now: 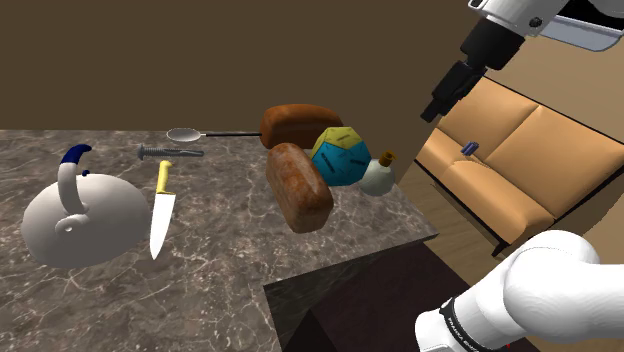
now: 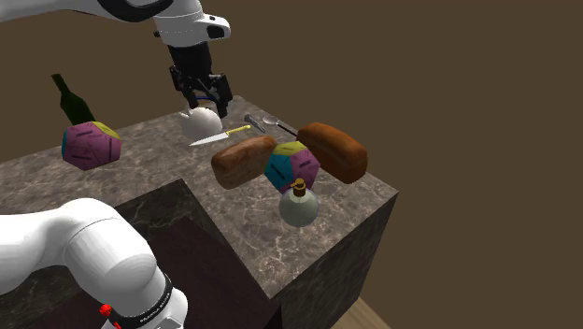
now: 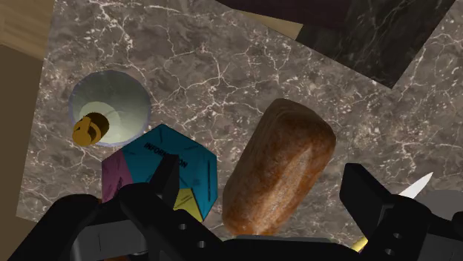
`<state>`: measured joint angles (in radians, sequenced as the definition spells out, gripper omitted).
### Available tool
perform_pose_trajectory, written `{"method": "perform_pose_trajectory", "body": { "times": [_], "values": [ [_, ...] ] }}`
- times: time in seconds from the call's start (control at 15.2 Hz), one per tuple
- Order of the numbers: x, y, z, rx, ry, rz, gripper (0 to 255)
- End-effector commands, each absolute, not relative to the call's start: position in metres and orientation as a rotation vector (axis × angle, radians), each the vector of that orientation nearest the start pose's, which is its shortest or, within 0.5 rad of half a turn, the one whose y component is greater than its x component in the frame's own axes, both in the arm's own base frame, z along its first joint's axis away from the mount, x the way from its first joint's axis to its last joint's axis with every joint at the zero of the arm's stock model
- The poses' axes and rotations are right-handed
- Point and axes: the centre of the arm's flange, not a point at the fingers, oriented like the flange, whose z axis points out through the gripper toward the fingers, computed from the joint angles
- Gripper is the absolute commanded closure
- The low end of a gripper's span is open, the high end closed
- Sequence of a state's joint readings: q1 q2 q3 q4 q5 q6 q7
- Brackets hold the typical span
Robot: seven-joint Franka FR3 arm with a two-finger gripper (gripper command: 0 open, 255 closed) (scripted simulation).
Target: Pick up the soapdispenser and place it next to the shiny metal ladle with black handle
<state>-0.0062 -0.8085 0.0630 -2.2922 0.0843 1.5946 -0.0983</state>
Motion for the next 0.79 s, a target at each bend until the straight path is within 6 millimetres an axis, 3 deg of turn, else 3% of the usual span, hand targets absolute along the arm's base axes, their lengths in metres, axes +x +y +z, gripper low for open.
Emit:
{"method": "perform_pose_trajectory", "body": {
  "times": [0.0,0.73],
  "values": [
    [0.302,0.034,0.629,-3.094,-0.218,-0.172,0],
    [0.365,-0.052,0.532,-3.116,-0.338,-0.111,0]
  ]
}}
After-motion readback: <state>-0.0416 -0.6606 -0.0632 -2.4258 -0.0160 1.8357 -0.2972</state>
